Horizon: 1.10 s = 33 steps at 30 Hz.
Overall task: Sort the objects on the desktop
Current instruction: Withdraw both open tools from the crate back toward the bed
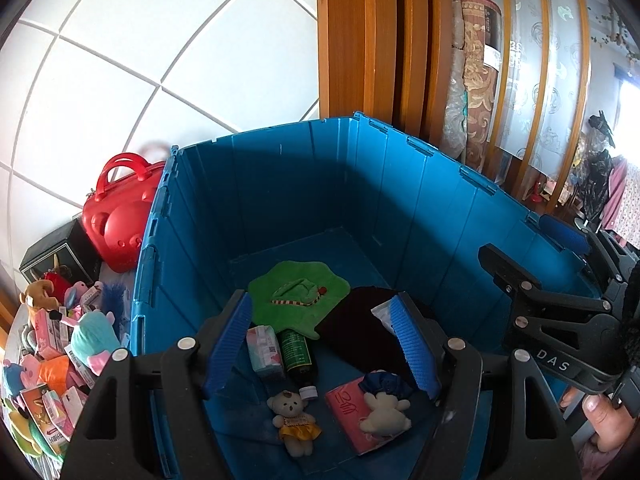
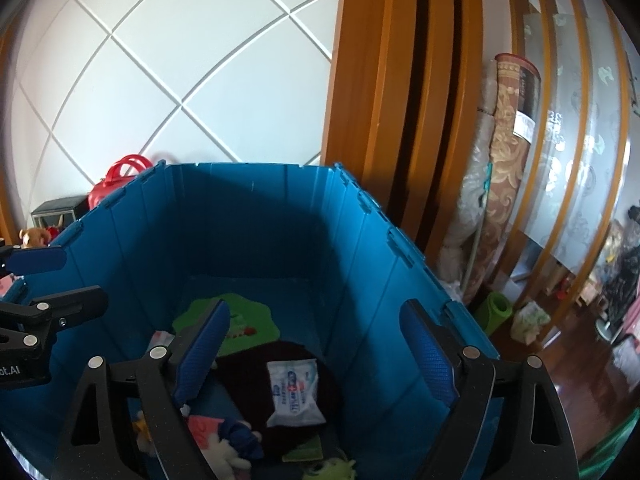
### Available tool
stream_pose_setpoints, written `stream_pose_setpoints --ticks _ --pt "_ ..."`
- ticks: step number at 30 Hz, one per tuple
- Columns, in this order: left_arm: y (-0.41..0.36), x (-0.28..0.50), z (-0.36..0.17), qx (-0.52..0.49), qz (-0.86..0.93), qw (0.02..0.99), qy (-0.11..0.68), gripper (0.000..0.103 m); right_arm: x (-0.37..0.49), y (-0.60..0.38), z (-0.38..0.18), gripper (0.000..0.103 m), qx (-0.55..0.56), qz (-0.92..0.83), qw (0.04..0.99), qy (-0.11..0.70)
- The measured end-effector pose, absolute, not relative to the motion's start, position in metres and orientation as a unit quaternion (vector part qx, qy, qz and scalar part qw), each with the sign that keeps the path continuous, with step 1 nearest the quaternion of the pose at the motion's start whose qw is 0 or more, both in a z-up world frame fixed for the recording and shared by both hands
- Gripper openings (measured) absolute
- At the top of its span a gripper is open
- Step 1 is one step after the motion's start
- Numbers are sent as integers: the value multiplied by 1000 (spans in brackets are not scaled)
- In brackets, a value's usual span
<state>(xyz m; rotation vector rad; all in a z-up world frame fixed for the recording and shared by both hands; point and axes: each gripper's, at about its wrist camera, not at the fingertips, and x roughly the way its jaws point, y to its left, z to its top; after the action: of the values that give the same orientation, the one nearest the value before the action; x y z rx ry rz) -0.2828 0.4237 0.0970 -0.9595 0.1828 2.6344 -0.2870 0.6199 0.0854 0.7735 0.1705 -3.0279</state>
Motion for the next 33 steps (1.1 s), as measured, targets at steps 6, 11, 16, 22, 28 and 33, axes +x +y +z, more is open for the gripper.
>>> stream_pose_setpoints --ticks 6,11,16,22,28,33 --pt "407 -269 107 -294 941 165 38 71 -286 621 87 103 246 -968 -7 48" --pt "373 -237 116 -250 960 125 20 71 -278 611 91 103 239 -969 10 57" --pt "319 -205 131 -186 982 40 1 95 -252 579 114 103 195 -978 54 47" --pt "249 -178 123 -181 983 -19 -19 96 -224 516 135 103 151 -976 154 37" --pt "165 -158 95 -216 972 -85 -24 96 -209 443 141 103 146 -960 232 61" --pt "80 -136 59 -266 953 -140 -25 96 -200 381 134 103 164 -943 280 77"
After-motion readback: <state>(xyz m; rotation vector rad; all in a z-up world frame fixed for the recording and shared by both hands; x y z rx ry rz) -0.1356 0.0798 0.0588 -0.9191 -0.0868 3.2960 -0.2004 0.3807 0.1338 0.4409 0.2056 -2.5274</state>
